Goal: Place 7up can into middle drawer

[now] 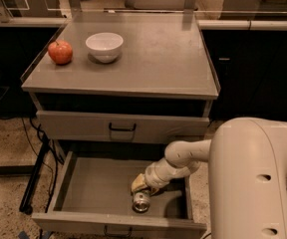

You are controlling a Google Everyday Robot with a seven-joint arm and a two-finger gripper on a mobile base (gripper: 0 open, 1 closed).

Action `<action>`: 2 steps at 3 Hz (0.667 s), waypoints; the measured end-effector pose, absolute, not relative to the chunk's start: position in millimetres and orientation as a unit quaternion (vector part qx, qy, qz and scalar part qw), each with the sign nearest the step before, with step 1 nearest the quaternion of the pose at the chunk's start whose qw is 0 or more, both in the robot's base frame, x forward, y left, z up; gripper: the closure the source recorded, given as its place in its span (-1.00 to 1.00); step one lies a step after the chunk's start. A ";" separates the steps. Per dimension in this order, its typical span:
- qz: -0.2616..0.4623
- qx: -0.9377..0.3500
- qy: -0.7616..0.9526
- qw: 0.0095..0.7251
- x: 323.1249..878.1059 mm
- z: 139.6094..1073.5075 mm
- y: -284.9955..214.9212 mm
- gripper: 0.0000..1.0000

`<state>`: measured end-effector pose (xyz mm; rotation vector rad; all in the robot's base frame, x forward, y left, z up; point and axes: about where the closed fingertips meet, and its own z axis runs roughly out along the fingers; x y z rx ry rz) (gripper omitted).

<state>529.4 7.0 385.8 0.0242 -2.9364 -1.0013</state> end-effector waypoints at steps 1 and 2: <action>-0.319 -0.004 -0.947 0.029 527.2 368.2 7.5 1.00; -0.319 -0.009 -0.947 0.033 526.2 364.3 6.9 1.00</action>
Offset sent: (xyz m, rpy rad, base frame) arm -0.0049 -0.0055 -0.0493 -0.0150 0.0684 -0.0545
